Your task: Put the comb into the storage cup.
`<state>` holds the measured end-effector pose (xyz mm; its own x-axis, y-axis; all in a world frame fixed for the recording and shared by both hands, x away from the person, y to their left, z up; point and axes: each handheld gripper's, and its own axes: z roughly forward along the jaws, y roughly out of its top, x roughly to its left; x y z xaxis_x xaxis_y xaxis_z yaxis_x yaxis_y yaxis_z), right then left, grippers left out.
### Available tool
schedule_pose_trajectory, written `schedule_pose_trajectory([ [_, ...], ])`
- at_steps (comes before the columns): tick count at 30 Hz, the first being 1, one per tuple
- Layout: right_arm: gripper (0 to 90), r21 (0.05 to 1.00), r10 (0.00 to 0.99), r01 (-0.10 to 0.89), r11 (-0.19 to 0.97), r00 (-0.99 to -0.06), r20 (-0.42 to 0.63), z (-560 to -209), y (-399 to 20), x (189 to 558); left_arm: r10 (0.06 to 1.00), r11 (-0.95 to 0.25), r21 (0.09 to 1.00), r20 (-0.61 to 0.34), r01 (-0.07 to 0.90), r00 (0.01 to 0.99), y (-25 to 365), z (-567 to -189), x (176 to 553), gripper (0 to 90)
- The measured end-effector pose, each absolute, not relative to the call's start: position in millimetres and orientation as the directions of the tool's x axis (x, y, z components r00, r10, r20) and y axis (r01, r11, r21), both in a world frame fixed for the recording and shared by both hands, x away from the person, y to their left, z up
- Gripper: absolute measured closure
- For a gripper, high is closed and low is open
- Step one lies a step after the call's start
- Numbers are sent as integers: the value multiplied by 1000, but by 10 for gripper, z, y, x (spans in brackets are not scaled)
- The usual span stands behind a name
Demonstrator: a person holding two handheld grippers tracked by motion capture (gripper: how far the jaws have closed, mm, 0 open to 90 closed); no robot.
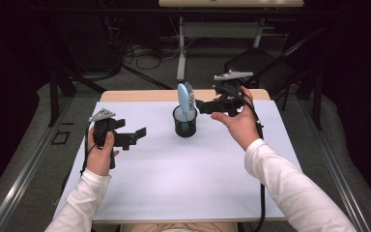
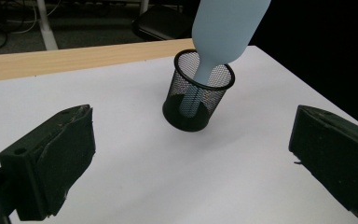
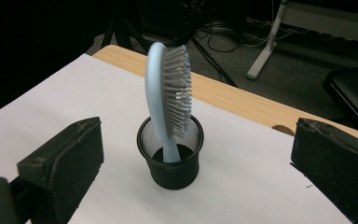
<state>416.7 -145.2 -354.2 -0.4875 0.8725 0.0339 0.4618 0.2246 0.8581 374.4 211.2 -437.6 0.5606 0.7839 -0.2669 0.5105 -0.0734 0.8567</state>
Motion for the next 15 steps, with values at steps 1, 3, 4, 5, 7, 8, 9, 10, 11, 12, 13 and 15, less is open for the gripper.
schedule_pose_trajectory([
  [1, 22, 858, 874, 464, 219, -484, 38, -3560, -1497, 4147, 783, -73, 856, -269, 512, 561, 2132, -4383, 3732, 6],
  [3, 22, 858, 878, 465, 218, -477, 35, -3605, -1584, 4109, 780, -69, 857, -273, 511, 563, 2159, -4394, 3714, 6],
  [4, 22, 859, 880, 464, 218, -474, 33, -3632, -1628, 4089, 780, -69, 856, -274, 513, 562, 2172, -4399, 3701, 6],
  [5, 23, 859, 883, 464, 218, -469, 30, -3662, -1668, 4068, 780, -70, 857, -272, 511, 563, 2186, -4405, 3690, 6],
  [7, 23, 856, 886, 470, 216, -464, 31, -3733, -1743, 4027, 781, -66, 859, -273, 508, 562, 2211, -4419, 3668, 7],
  [8, 23, 855, 886, 475, 210, -462, 39, -3770, -1779, 4004, 782, -66, 859, -272, 508, 561, 2223, -4426, 3658, 7],
  [9, 24, 853, 887, 479, 206, -459, 43, -3807, -1812, 3982, 781, -66, 859, -272, 507, 562, 2232, -4434, 3651, 7],
  [10, 24, 851, 888, 485, 200, -456, 51, -3840, -1840, 3958, 781, -70, 858, -270, 509, 563, 2242, -4442, 3644, 6],
  [11, 25, 851, 890, 487, 195, -453, 55, -3874, -1867, 3934, 780, -69, 859, -269, 506, 564, 2247, -4451, 3637, 6],
  [12, 26, 851, 890, 486, 197, -452, 52, -3905, -1891, 3911, 778, -75, 862, -264, 502, 570, 2256, -4462, 3627, 7],
  [13, 25, 852, 892, 485, 198, -450, 49, -3943, -1916, 3883, 776, -73, 863, -266, 500, 572, 2259, -4470, 3621, 6],
  [15, 25, 849, 894, 490, 196, -446, 51, -3991, -1947, 3843, 775, -76, 863, -264, 500, 574, 2276, -4493, 3600, 6],
])
